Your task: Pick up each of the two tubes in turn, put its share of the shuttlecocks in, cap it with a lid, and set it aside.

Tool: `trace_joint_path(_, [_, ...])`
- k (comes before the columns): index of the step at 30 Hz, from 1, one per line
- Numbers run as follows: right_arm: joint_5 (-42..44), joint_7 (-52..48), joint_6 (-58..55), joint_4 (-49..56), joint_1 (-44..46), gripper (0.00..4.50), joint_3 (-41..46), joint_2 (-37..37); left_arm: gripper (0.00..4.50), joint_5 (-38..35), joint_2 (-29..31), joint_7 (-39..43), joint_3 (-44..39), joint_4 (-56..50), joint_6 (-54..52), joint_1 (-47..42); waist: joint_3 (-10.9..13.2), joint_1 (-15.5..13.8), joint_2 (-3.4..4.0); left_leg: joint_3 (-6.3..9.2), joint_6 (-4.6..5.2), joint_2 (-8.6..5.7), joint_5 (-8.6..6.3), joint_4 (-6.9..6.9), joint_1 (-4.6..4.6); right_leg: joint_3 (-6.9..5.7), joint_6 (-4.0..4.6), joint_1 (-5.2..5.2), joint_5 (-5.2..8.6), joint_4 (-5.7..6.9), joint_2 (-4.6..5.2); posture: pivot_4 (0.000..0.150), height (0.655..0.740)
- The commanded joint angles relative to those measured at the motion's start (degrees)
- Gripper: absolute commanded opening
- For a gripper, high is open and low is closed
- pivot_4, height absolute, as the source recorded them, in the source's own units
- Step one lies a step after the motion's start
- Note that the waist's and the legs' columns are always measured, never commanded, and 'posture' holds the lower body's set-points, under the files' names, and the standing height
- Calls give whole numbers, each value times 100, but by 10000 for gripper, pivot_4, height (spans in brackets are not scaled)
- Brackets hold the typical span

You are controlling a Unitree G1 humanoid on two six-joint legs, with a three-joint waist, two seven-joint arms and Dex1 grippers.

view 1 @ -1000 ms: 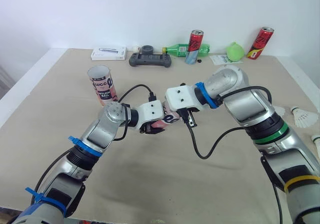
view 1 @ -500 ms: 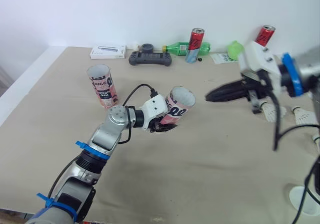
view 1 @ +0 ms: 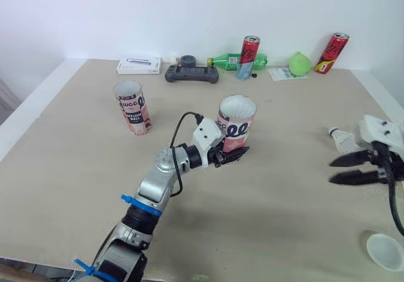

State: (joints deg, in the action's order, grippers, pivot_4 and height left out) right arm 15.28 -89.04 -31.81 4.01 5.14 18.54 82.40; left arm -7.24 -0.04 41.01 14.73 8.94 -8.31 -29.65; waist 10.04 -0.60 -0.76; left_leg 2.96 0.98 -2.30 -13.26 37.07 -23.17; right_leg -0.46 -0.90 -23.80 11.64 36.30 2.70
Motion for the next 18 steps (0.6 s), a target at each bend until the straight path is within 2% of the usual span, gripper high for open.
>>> trace_joint_path(1, [121,-345,477,-267,-502,41888,516,336,28058,56,-128,-157,66,37,473,60,1,11,-2,-11,1,6,-1,1,5,6,2,0,-5,0,-3,1500,7377])
trace_joint_path(2, [142,-346,634,-378,-766,44268,604,416,28058,110,-130,-201,98,129,606,110,2,7,-2,-20,2,11,-1,4,5,8,5,0,-10,0,-6,1500,7377])
trace_joint_path(8, [-325,-346,1800,-930,-1897,44268,914,471,28058,174,-196,-366,62,695,1080,136,18,12,-16,-37,9,26,-1,37,16,14,21,22,-7,-2,-29,1500,7377])
trace_joint_path(12, [-684,-323,2193,-1080,-2173,44268,907,328,28058,178,-192,-399,68,897,1267,196,19,17,-17,-42,9,27,-1,36,26,28,11,27,-13,-3,-28,1500,7377])
trace_joint_path(18, [-955,44,2523,-1309,-2203,44268,351,42,28058,290,-172,-428,208,898,1431,314,22,15,-21,-40,10,26,-3,35,25,31,-3,28,-21,-6,-30,1500,7377])
